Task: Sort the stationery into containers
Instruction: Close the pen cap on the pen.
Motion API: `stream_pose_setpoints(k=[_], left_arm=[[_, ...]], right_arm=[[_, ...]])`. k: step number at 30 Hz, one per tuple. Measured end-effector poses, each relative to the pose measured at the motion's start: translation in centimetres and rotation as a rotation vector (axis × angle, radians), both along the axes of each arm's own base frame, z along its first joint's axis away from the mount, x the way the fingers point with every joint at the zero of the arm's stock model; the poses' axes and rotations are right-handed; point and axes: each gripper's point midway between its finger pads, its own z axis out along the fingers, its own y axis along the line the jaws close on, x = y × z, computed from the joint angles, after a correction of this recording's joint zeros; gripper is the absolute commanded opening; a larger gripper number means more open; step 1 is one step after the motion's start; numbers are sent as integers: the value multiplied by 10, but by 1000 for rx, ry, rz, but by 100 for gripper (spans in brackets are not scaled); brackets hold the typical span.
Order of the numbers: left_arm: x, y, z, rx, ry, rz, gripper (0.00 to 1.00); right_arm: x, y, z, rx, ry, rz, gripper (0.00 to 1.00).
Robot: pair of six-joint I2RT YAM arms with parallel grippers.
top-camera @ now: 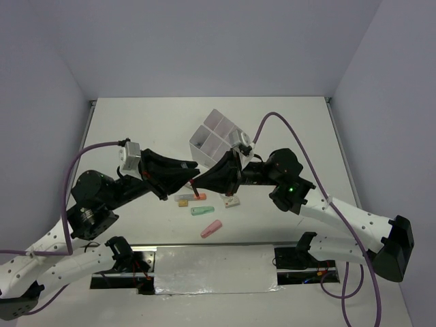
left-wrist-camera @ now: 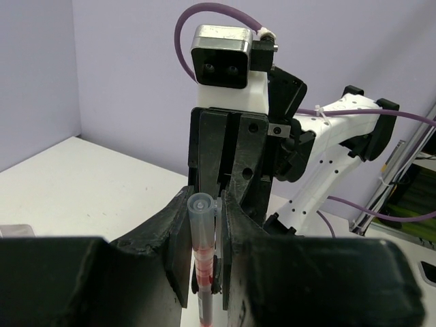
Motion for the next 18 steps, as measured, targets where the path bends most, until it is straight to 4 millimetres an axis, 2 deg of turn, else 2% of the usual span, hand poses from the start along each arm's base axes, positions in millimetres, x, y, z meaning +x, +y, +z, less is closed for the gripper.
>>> stream_pose_setpoints(k=[11, 12, 13, 15, 18], left_arm=[[14, 0, -10, 4, 34, 61, 0], [15, 0, -12, 7, 39, 65, 11], [16, -1, -13, 10, 43, 67, 17], [19, -1, -15, 15, 51, 75, 14], [19, 0, -16, 17, 57, 82, 33]], right_arm=[[7, 2, -10, -70, 153, -33, 0], [8, 2, -11, -75, 162, -36, 0], [9, 2, -12, -79, 168, -39, 0], [10, 2, -14, -86, 178, -46, 0], [11, 2, -16, -91, 183, -50, 0]])
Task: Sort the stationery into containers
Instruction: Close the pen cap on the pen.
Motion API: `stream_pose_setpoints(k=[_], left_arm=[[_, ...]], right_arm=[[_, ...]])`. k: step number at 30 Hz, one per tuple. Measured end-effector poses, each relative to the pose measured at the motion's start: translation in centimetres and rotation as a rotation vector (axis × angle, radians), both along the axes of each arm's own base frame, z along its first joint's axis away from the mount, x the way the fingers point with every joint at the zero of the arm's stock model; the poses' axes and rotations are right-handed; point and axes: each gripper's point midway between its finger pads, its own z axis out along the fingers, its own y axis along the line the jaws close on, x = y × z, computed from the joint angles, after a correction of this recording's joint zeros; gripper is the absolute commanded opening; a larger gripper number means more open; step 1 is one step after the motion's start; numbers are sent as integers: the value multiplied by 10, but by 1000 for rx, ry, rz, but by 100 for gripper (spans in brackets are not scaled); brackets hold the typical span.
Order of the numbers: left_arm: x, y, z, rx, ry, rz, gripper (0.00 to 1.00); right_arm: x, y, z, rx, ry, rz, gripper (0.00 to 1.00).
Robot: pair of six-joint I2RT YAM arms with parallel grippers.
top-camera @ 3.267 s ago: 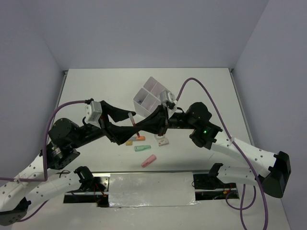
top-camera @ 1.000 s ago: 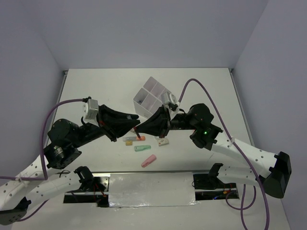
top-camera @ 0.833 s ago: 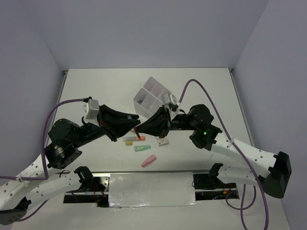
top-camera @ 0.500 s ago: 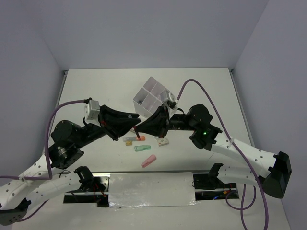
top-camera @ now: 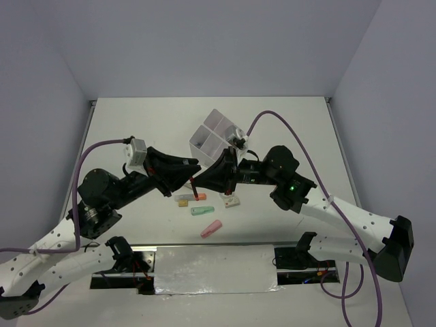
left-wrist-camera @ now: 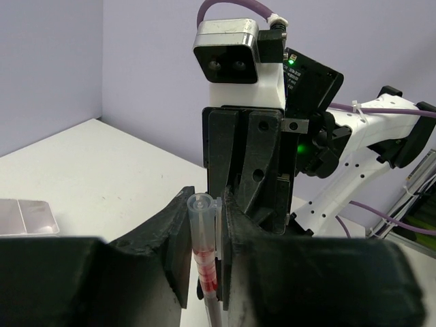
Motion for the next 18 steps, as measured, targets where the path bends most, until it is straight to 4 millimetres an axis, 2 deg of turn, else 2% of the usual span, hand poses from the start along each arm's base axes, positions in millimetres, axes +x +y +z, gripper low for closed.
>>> stream_pose_setpoints(k=[3, 4, 5, 6, 8, 10, 11, 12, 14, 15, 16, 17, 18], left_arm=[[0, 2, 1, -3, 2, 6, 31], [-1, 3, 1, -5, 2, 8, 26], [-1, 4, 1, -6, 2, 9, 21], [-1, 5, 2, -8, 2, 11, 9], [-2, 6, 3, -11, 1, 13, 0], [-2, 7, 4, -14, -1, 13, 2], [-3, 7, 4, -15, -1, 13, 11], [-3, 7, 4, -15, -1, 12, 30], [-3, 7, 4, -14, -2, 12, 36], [-3, 7, 4, -13, -3, 12, 53], [-3, 7, 4, -12, -6, 12, 63], [-3, 7, 3, -8, -1, 12, 67], [-3, 7, 2, -4, 1, 12, 76]], right_arm=[[0, 0, 0, 1, 0, -2, 0], [0, 0, 0, 1, 0, -2, 0], [0, 0, 0, 2, -1, -2, 0], [1, 0, 1, 4, -2, -3, 0], [1, 0, 2, 8, -5, -4, 0], [1, 0, 3, 13, -9, -4, 0], [1, 0, 4, 14, -9, -5, 0], [1, 0, 4, 14, -9, -5, 0], [1, 0, 4, 14, -9, -5, 0], [1, 0, 4, 14, -10, -5, 0], [1, 0, 5, 18, -12, -5, 0], [1, 0, 7, 26, -18, -6, 0], [1, -1, 9, 32, -23, -6, 0]])
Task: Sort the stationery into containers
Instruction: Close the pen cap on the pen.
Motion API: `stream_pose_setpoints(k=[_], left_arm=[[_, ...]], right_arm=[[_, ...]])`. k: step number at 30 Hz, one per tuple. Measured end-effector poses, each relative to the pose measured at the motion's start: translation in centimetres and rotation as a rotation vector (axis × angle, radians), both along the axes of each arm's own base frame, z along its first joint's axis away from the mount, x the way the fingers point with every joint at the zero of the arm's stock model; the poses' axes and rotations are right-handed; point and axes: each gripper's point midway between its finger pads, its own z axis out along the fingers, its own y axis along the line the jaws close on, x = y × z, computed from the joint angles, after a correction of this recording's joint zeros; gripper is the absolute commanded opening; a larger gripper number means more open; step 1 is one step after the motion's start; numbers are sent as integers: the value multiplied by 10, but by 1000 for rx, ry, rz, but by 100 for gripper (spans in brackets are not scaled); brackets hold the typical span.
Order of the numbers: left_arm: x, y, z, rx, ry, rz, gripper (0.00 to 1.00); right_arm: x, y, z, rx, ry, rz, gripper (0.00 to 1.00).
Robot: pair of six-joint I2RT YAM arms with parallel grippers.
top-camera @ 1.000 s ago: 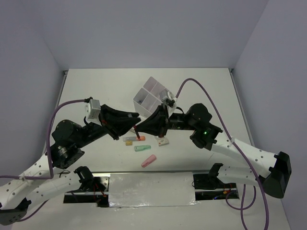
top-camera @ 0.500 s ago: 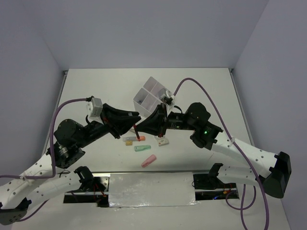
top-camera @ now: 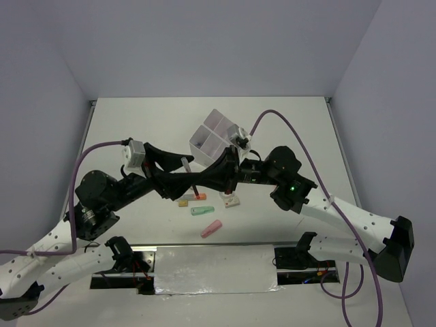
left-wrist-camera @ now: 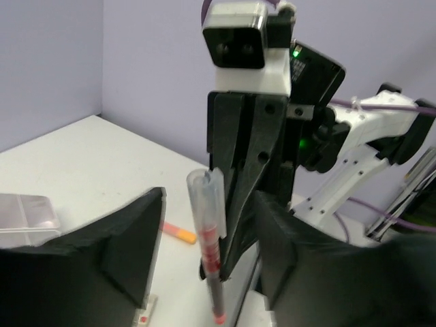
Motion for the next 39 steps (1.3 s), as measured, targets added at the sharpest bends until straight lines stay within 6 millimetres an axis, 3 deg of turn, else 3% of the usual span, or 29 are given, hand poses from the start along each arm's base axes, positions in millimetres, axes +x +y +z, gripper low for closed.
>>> stream_pose_setpoints(k=[3, 10, 17, 24, 27, 28, 29, 39], left_arm=[[0, 0, -3, 8, 8, 0, 99], [0, 1, -2, 7, 11, 3, 99], [-10, 1, 26, -17, -31, -40, 99], [-18, 4, 21, -1, -29, -63, 99], [-17, 1, 12, 24, -11, -69, 92], [-16, 0, 9, 31, -3, -71, 81], [-16, -1, 5, 41, 5, -74, 77], [-17, -9, -9, 79, 27, -108, 64]], right_arm=[[0, -1, 4, 12, -9, 0, 0], [0, -1, 7, 24, -18, -3, 0], [6, -1, 8, 29, -13, -37, 0], [8, -3, 9, 32, -22, -48, 0], [5, -6, 14, 43, -35, -49, 0], [5, -7, 16, 47, -41, -50, 0], [4, -9, 18, 52, -45, -50, 0], [0, -14, 25, 68, -65, -52, 0]])
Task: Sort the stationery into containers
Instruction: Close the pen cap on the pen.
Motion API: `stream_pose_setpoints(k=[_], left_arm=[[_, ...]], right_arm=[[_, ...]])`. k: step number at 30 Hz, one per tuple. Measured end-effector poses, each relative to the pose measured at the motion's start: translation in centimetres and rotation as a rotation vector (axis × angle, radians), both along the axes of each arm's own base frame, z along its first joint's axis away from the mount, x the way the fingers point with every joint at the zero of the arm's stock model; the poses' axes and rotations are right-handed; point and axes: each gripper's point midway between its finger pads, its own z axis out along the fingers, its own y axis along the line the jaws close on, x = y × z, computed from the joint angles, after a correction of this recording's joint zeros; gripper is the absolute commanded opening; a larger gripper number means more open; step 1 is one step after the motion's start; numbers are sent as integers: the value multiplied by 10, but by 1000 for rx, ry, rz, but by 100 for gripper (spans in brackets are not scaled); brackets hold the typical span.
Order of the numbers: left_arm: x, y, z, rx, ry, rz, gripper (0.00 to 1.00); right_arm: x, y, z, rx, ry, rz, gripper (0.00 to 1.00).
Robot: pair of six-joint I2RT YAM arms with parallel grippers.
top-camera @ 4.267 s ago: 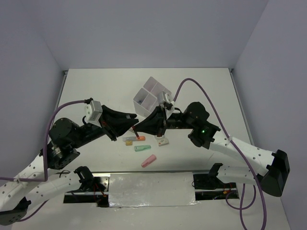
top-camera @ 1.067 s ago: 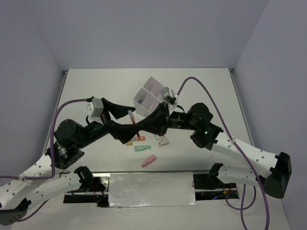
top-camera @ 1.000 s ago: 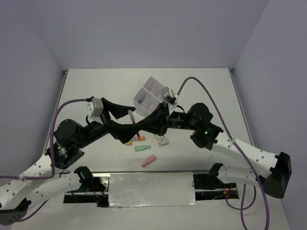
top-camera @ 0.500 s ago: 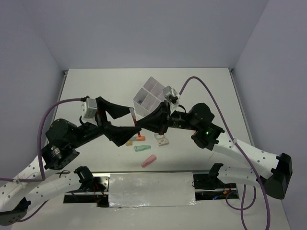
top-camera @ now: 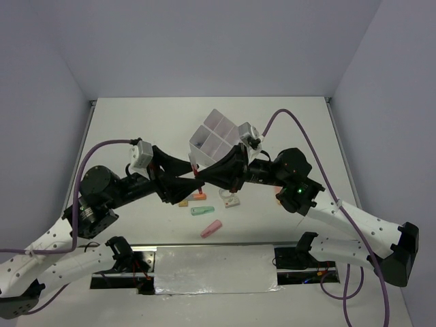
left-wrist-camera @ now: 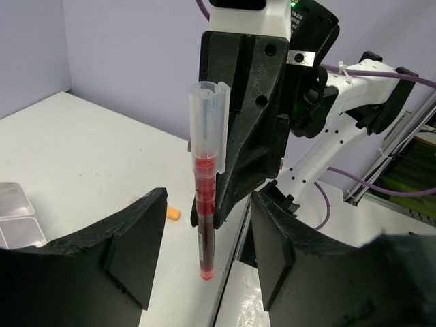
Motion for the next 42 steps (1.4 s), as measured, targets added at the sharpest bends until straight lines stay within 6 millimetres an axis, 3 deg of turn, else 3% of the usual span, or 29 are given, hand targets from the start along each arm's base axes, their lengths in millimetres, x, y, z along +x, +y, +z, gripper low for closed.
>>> stream_pose_setpoints(k=[5, 7, 9, 13, 20, 24, 26, 29, 32, 39, 42], left_arm=[[-1, 0, 1, -4, -5, -5, 61], [-2, 1, 3, -7, -8, -5, 50], [-3, 3, 5, -14, -14, -3, 45], [-3, 5, 8, -22, -22, 5, 53], [-2, 7, 9, -26, -23, 16, 38], [-2, 6, 9, -26, -25, 17, 37], [-2, 6, 9, -26, -23, 16, 29], [-2, 6, 8, -26, -21, 16, 10], [-1, 6, 8, -25, -21, 16, 2], [0, 5, 8, -26, -20, 19, 0], [0, 5, 8, -26, -21, 19, 0]], right_arm=[[-1, 0, -1, -4, -1, 6, 0], [-1, 1, -1, -5, -2, 6, 0], [-1, 1, -2, -8, -2, 9, 0], [-2, 1, -3, -10, -6, 15, 0], [-3, 1, -4, -13, -9, 23, 0], [-4, 1, -4, -14, -11, 30, 0], [-5, 1, -4, -15, -10, 30, 0], [-5, 1, -4, -15, -11, 33, 0], [-5, 2, -4, -14, -12, 37, 0], [-4, 2, -4, -11, -9, 39, 0], [-5, 3, -4, -12, -11, 45, 28]])
